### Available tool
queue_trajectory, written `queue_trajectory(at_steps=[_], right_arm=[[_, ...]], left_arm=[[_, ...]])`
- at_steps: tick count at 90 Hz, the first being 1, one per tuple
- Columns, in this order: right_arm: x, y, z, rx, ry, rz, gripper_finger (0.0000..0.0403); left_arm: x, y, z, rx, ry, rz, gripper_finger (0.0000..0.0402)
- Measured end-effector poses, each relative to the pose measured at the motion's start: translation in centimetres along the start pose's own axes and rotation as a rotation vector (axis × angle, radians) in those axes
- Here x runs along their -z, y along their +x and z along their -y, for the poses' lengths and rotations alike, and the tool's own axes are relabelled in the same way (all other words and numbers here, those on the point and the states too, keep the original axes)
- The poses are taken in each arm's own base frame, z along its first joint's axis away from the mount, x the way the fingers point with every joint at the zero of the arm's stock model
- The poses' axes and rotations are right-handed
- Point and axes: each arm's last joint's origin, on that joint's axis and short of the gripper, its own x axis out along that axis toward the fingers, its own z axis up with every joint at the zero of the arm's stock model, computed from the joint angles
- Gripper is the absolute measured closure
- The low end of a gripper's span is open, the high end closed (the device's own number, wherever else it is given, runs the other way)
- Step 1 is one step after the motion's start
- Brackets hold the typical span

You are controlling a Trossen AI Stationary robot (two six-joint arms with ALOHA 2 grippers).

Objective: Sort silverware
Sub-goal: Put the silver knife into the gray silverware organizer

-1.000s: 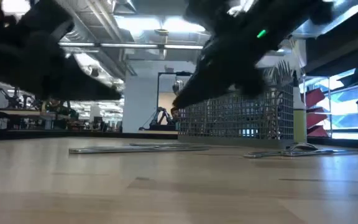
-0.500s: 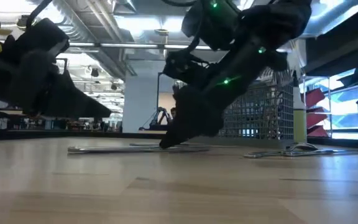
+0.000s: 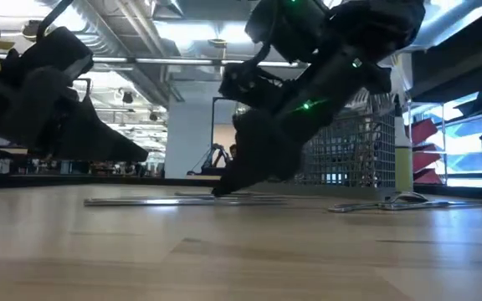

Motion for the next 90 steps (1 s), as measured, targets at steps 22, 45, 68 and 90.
queue_trajectory(at_steps=[22, 45, 68, 90], right_arm=[[-0.7, -0.3, -0.9, -0.033, -0.014, 0.044, 0.0403], [0.3, 0.0, -0.6, 0.0, -0.036, -0.035, 0.0403], [0.5, 0.2, -0.9, -0.054, -0.007, -0.051, 0.0403], [0.8, -0.2, -2.7, -0.098, -0.096, -0.038, 0.0403]], left_arm=[[0.0, 0.0, 0.0, 0.0, 0.001, -0.001, 0.0318], [0.0, 0.0, 0.0, 0.0, 0.001, -0.001, 0.0318], [0.1, 0.0, 0.0, 0.011, 0.006, -0.011, 0.0318], [0.5, 0.1, 0.0, 0.05, 0.065, -0.053, 0.0318]])
